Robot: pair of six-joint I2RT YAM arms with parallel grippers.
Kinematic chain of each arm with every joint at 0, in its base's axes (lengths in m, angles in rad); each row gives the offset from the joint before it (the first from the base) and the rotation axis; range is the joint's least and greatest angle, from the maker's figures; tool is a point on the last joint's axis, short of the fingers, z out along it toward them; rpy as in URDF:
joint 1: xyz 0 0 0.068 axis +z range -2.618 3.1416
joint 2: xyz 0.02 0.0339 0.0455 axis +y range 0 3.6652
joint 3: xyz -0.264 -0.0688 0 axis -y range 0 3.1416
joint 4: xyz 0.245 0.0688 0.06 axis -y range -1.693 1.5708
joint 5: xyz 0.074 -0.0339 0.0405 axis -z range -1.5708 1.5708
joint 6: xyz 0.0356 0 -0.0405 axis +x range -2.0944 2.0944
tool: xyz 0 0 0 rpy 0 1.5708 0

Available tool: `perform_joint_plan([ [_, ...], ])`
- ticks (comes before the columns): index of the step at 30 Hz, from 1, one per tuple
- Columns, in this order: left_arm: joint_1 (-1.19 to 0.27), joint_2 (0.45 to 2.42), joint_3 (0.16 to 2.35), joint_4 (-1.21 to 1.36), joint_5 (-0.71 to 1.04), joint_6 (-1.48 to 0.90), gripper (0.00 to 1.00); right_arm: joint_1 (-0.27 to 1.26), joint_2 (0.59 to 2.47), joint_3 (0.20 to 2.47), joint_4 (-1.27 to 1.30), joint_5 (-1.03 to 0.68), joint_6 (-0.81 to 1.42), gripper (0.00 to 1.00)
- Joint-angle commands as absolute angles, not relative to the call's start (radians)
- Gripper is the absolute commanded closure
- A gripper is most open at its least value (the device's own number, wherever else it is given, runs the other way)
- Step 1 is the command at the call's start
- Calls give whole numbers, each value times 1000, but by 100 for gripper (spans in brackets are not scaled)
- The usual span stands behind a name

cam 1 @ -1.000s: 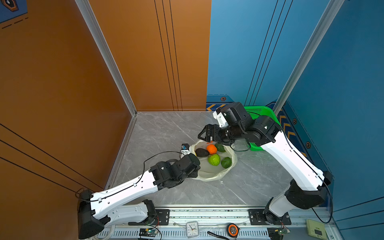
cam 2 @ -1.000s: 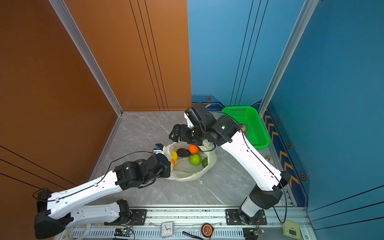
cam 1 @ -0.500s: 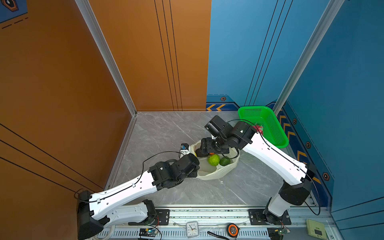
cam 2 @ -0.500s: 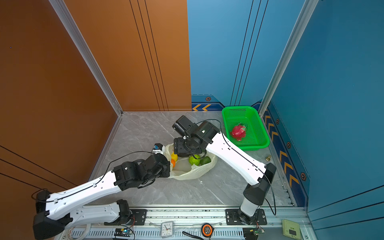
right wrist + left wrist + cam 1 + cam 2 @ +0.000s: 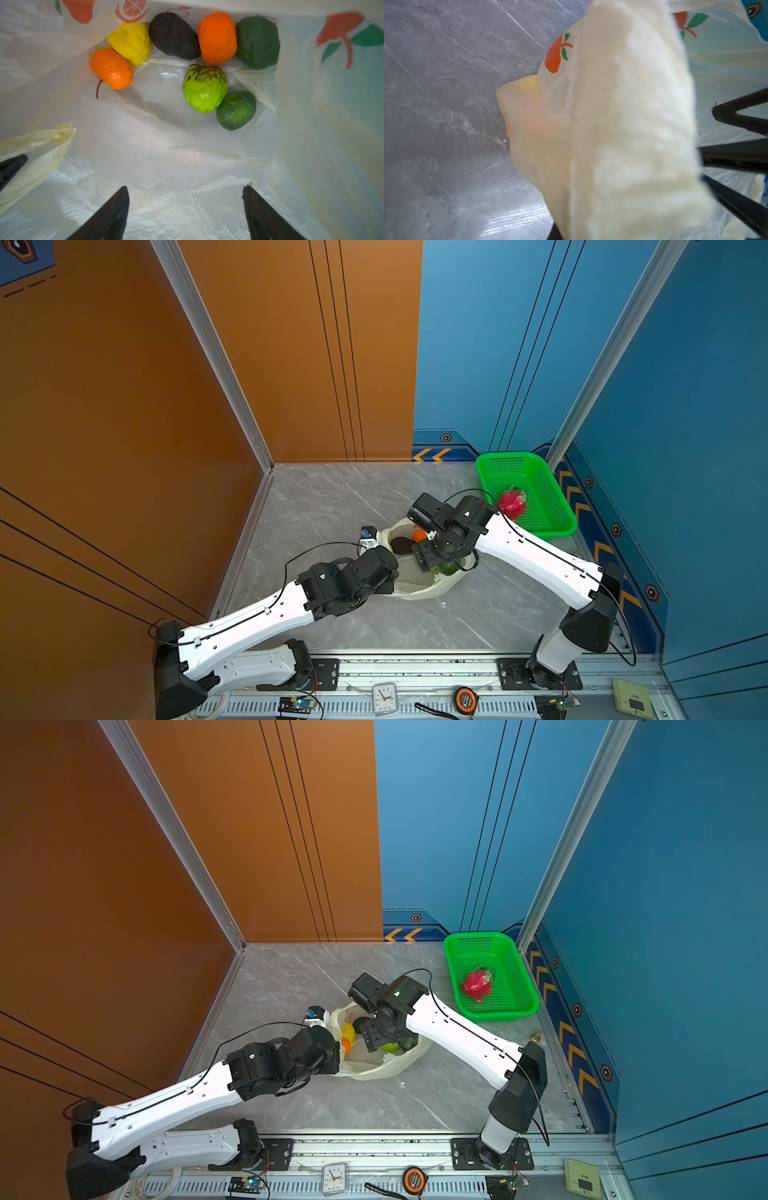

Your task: Untie the knot of the plastic bag and take out the fruit

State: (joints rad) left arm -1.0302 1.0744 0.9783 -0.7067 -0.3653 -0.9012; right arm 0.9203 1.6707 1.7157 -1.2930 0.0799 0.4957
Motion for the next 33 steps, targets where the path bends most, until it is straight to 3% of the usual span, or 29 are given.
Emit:
perform_joint_plan([
  [1,-1021,1081,982,-709,-377,-893,100,933,1680,1704,-1317,70,436,17],
  [22,-1010,1108,995,-694,-361,-907,100,963,1659,1344,-1134,47,419,20],
  [33,-1083,1136,930,-661,-328,-954,100,920,1691,1352,-1046,17,516,17],
])
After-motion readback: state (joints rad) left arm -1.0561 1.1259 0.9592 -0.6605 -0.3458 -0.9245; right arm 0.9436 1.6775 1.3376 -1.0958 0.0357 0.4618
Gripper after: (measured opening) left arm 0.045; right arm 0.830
